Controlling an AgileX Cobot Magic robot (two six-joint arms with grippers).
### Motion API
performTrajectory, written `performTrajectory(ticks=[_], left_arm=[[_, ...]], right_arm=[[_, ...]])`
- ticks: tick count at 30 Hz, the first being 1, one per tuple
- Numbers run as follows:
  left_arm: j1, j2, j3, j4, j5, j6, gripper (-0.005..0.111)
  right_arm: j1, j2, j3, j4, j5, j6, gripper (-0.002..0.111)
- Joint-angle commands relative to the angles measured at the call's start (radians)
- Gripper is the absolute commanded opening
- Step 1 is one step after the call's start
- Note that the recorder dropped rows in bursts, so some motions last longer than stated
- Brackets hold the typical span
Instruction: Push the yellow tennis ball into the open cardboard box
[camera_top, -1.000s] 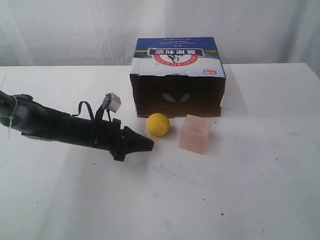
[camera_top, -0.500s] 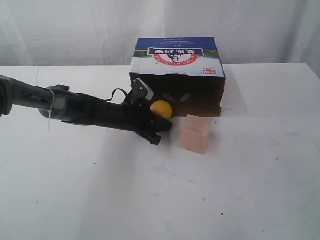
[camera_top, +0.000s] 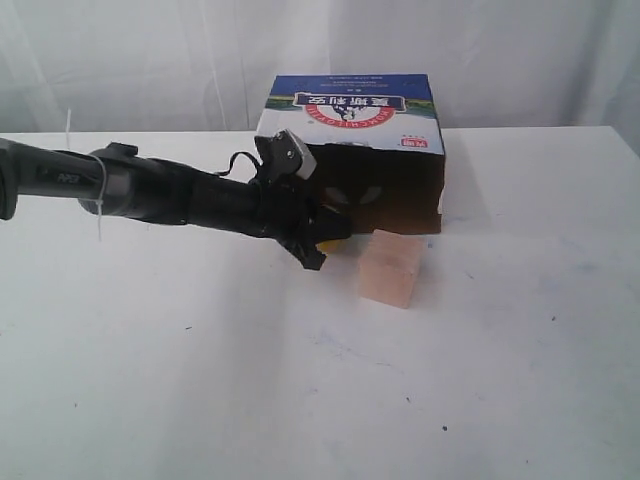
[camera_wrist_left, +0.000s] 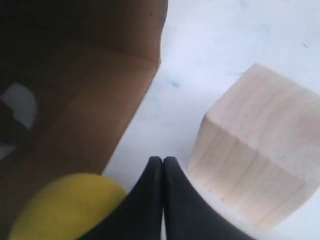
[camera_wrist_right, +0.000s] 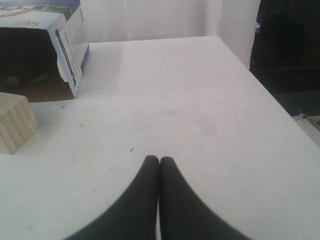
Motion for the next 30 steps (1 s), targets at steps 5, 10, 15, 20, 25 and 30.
performTrajectory(ticks=[5, 10, 15, 20, 25, 30], left_arm=[[0.02, -0.081, 0.098, -0.048, -0.05, 0.047, 0.0], [0.02, -0.149, 0.169, -0.048, -0.045, 0.065, 0.0], [0.02, -0.238, 0.313, -0.048, -0.038, 0.06, 0.0], [0.02, -0.273, 0.455, -0.103, -0.024, 0.103, 0.0], [0.021, -0.245, 0.508, -0.174, -0.026, 0.186, 0.0], [0.021, -0.186, 0.46, -0.179, -0.1, 0.186, 0.0]], right_arm=[[-0.004, -0.006, 0.005, -0.006, -0.005, 0.003, 0.0], [-0.004, -0.006, 0.005, -0.006, -0.005, 0.003, 0.0], [-0.004, -0.006, 0.005, -0.006, -0.005, 0.003, 0.0], [-0.004, -0.006, 0.005, -0.006, -0.005, 0.003, 0.0], [-0.004, -0.006, 0.005, -0.006, -0.005, 0.003, 0.0], [-0.004, -0.006, 0.005, -0.006, -0.005, 0.003, 0.0]])
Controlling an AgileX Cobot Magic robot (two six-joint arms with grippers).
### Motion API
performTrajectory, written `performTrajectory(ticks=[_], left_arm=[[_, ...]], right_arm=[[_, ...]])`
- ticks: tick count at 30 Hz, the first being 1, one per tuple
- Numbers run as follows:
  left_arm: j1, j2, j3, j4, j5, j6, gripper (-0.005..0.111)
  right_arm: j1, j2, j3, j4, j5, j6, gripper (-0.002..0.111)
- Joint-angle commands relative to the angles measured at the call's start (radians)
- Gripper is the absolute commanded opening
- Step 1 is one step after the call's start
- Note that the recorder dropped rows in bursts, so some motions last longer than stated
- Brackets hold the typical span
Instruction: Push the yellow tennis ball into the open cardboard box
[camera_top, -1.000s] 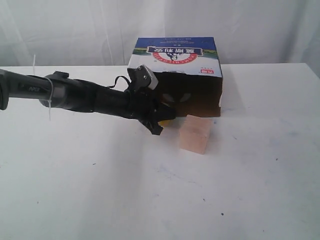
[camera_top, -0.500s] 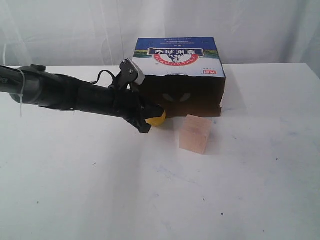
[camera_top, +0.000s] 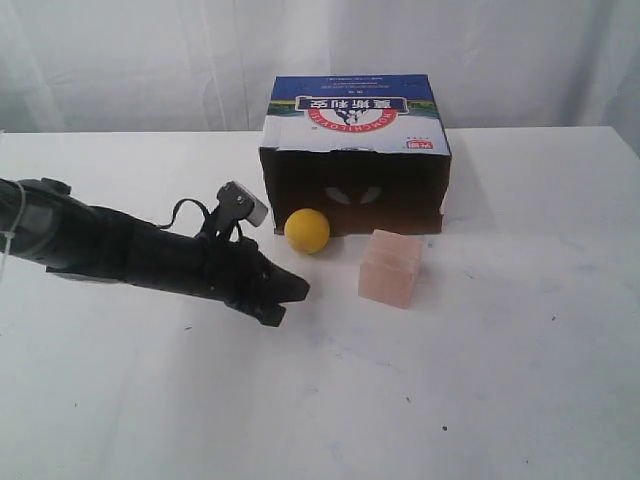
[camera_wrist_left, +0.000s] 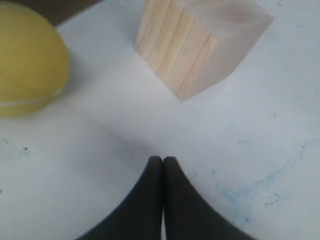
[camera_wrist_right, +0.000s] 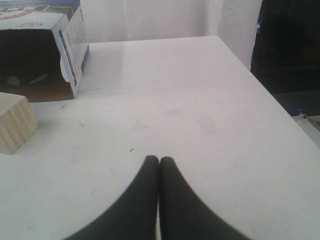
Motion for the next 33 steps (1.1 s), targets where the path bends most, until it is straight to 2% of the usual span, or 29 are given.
performTrajectory(ticks=[1, 5, 9, 14, 22, 33], left_arm=[[0.003, 0.047, -0.053, -0.028, -0.071, 0.162, 0.0], [0.003, 0.108, -0.159, -0.028, -0.131, 0.162, 0.0], [-0.006, 0.16, -0.277, -0.028, -0.247, 0.149, 0.0], [-0.006, 0.159, -0.372, -0.028, -0.216, 0.098, 0.0], [-0.006, 0.118, -0.321, -0.028, -0.164, 0.071, 0.0], [-0.006, -0.006, -0.126, -0.028, -0.182, 0.009, 0.0]], right_arm=[[-0.004, -0.006, 0.005, -0.006, -0.005, 0.003, 0.0], [-0.004, -0.006, 0.005, -0.006, -0.005, 0.003, 0.0], [-0.004, -0.006, 0.005, -0.006, -0.005, 0.003, 0.0], [-0.004, -0.006, 0.005, -0.006, -0.005, 0.003, 0.0], [-0.004, -0.006, 0.005, -0.006, -0.005, 0.003, 0.0], [-0.004, -0.006, 0.005, -0.006, -0.005, 0.003, 0.0]])
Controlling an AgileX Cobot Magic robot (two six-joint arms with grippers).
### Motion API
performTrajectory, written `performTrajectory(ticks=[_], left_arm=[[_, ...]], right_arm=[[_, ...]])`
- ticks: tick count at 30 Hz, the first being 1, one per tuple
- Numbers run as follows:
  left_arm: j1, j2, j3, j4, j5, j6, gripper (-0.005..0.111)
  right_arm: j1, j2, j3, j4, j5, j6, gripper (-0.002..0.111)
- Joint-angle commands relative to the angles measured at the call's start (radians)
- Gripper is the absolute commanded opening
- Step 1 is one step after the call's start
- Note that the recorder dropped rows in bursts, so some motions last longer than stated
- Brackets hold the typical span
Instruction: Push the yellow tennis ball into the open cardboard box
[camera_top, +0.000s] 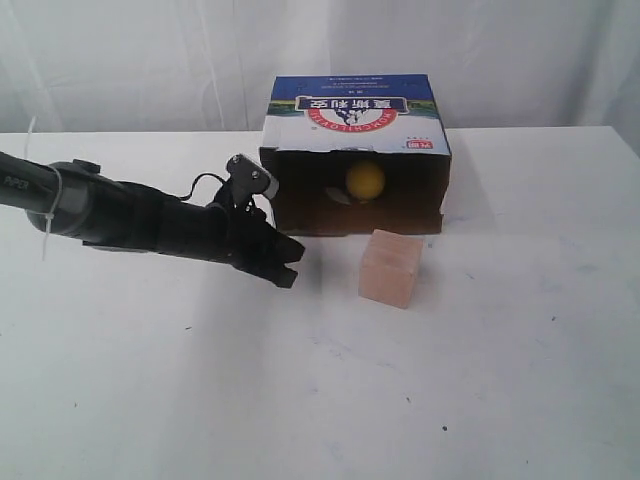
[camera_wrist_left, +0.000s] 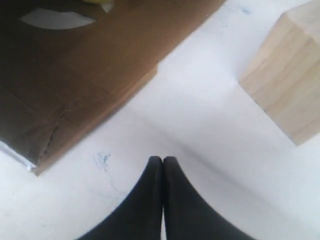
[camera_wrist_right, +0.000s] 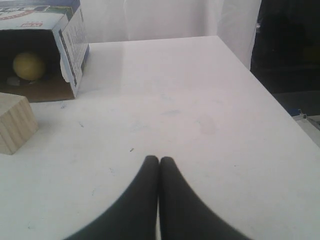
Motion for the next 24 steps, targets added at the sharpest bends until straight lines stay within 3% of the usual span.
performTrajectory(ticks=[1, 5, 8, 12, 14, 19, 20, 24], left_arm=[[-0.002, -0.11, 0.091, -0.021, -0.015, -0.023, 0.0], [-0.002, -0.253, 0.197, -0.021, -0.178, -0.194, 0.0], [-0.002, -0.405, 0.297, -0.021, -0.446, -0.305, 0.0], [-0.002, -0.636, 0.427, -0.021, -0.793, -0.213, 0.0], [-0.002, -0.765, 0.468, -0.021, -0.889, -0.099, 0.0], [-0.002, -1.226, 0.508, -0.021, -0.946, 0.115, 0.0], [-0.002, -1.354, 0.508, -0.021, -0.91, 0.151, 0.0], [-0.002, -1.573, 0.508, -0.021, -0.774, 0.149, 0.0]], right_arm=[[-0.004, -0.006, 0.005, -0.006, -0.005, 0.003, 0.0], [-0.004, -0.006, 0.005, -0.006, -0.005, 0.003, 0.0], [-0.004, -0.006, 0.005, -0.006, -0.005, 0.003, 0.0], [-0.004, -0.006, 0.005, -0.006, -0.005, 0.003, 0.0], [-0.004, -0.006, 0.005, -0.006, -0.005, 0.003, 0.0], [-0.004, -0.006, 0.005, -0.006, -0.005, 0.003, 0.0], [-0.004, -0.006, 0.005, -0.006, -0.005, 0.003, 0.0], [-0.004, -0.006, 0.005, -0.006, -0.005, 0.003, 0.0]])
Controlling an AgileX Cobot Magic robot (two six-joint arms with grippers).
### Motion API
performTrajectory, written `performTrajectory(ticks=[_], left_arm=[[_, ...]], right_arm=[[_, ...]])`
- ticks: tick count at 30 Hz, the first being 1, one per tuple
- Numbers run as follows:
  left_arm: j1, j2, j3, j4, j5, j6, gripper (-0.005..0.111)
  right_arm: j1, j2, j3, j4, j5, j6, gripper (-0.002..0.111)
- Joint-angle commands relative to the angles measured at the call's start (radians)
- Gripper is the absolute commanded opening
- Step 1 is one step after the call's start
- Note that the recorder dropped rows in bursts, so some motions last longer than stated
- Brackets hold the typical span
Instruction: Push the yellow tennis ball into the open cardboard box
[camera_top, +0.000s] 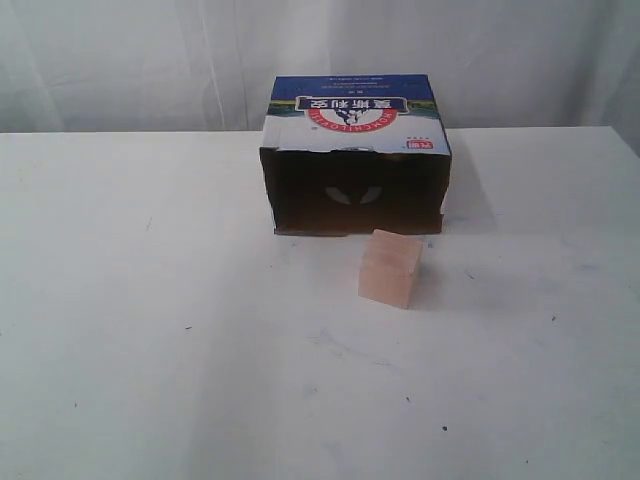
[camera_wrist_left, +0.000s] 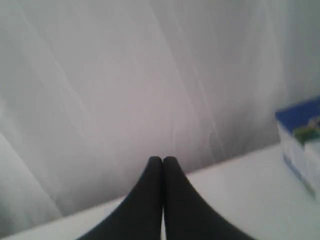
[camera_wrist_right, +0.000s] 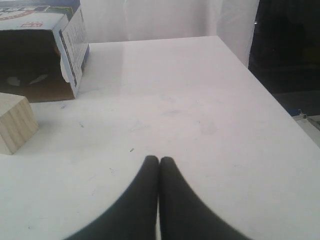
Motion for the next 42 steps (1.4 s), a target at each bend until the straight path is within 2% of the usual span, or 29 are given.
performTrajectory(ticks=[1, 2, 6, 9, 11, 13, 16, 22, 24, 27, 29, 30, 32, 34, 37, 42], left_arm=[[-0.003, -0.239, 0.01, -0.019, 0.202, 0.121, 0.0], [-0.003, -0.258, 0.01, -0.019, 0.248, 0.094, 0.0], [-0.003, -0.276, 0.134, -0.019, 0.721, -0.051, 0.0], [-0.003, -0.315, 0.217, -0.019, 0.811, -0.024, 0.0], [-0.003, -0.324, 0.233, -0.019, 0.956, 0.008, 0.0], [-0.003, -0.324, 0.233, 0.083, 1.035, 0.01, 0.0], [-0.003, -0.324, 0.233, 0.167, 0.986, -0.022, 0.0], [-0.003, -0.285, 0.235, 0.173, 0.705, -0.153, 0.0], [0.0, -0.264, 0.235, 0.216, 0.657, -0.251, 0.0], [0.043, -0.242, 0.247, 0.565, 0.655, -0.682, 0.0], [0.094, -0.238, 0.277, 0.782, 0.671, -1.044, 0.0], [0.123, -0.244, 0.305, 0.965, 0.689, -1.27, 0.0], [0.18, -0.267, 0.351, 1.195, 0.731, -1.692, 0.0], [0.226, -0.311, 0.422, 1.406, 0.738, -1.95, 0.0], [0.281, -0.394, 0.553, 1.56, 0.667, -2.075, 0.0], [0.347, -0.536, 0.761, 1.584, 0.503, -2.054, 0.0]], right_arm=[[-0.004, -0.006, 0.005, -0.006, -0.005, 0.001, 0.0], [-0.004, -0.006, 0.005, -0.006, -0.005, 0.001, 0.0], [-0.004, -0.006, 0.005, -0.006, -0.005, 0.001, 0.0], [-0.004, -0.006, 0.005, -0.006, -0.005, 0.001, 0.0], [-0.004, -0.006, 0.005, -0.006, -0.005, 0.001, 0.0], [-0.004, -0.006, 0.005, -0.006, -0.005, 0.001, 0.0], [-0.004, -0.006, 0.005, -0.006, -0.005, 0.001, 0.0], [-0.004, -0.006, 0.005, -0.006, -0.005, 0.001, 0.0], [-0.004, -0.006, 0.005, -0.006, -0.005, 0.001, 0.0], [-0.004, -0.006, 0.005, -0.006, -0.005, 0.001, 0.0], [-0.004, -0.006, 0.005, -0.006, -0.005, 0.001, 0.0], [-0.004, -0.006, 0.005, -0.006, -0.005, 0.001, 0.0], [-0.004, -0.006, 0.005, -0.006, -0.005, 0.001, 0.0], [-0.004, -0.006, 0.005, -0.006, -0.005, 0.001, 0.0], [-0.004, -0.006, 0.005, -0.006, -0.005, 0.001, 0.0], [-0.004, -0.006, 0.005, -0.006, -0.005, 0.001, 0.0]])
